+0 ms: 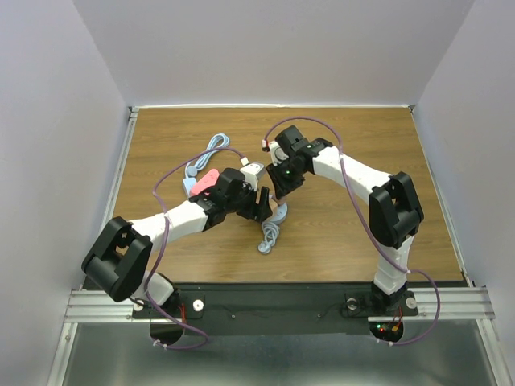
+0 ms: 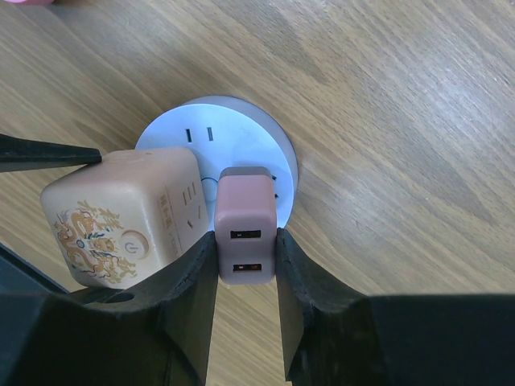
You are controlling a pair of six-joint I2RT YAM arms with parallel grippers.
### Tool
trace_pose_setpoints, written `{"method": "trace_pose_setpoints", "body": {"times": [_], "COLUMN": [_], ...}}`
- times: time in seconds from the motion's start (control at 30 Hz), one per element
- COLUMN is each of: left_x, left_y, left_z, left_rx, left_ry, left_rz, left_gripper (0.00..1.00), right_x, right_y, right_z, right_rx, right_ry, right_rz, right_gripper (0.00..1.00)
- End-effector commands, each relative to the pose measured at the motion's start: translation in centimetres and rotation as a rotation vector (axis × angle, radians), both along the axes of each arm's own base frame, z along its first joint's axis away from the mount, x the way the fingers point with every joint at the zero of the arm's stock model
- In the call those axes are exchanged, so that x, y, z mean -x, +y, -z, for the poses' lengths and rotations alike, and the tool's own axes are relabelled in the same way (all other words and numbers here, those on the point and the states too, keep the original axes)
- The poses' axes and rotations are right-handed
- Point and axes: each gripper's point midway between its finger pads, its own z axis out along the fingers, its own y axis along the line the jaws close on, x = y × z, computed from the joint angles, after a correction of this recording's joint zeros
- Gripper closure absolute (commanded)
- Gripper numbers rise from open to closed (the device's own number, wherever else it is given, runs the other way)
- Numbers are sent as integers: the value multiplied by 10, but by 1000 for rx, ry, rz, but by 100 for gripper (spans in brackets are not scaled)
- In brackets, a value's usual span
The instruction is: Insert the plug
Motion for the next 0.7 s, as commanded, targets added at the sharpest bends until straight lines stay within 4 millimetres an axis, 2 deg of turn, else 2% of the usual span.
{"method": "trace_pose_setpoints", "body": {"times": [0.0,0.17,0.27,0.5,0.67], "left_x": [1,2,3,3,2], "left_y": [-9,-10,-10,-10,-9], "left_z": [-4,0,2,1,1], "left_rx": [11,-1,-7,-11,-14], "left_ry": [-10,-5,-2,-6,-7], "left_rz": [31,36,35,33,30], "left_gripper": [27,38,41,44,45], "right_x": [16,25,31,40,38], "right_y": [12,14,14,8,10], "right_z": [24,29,31,47,49], "right_rx": [40,46,52,77,71], "right_ry": [34,48,55,80,66], "right_rz": [-75,-95,-102,-118,-129], "right_gripper": [99,100,99,100,100]}}
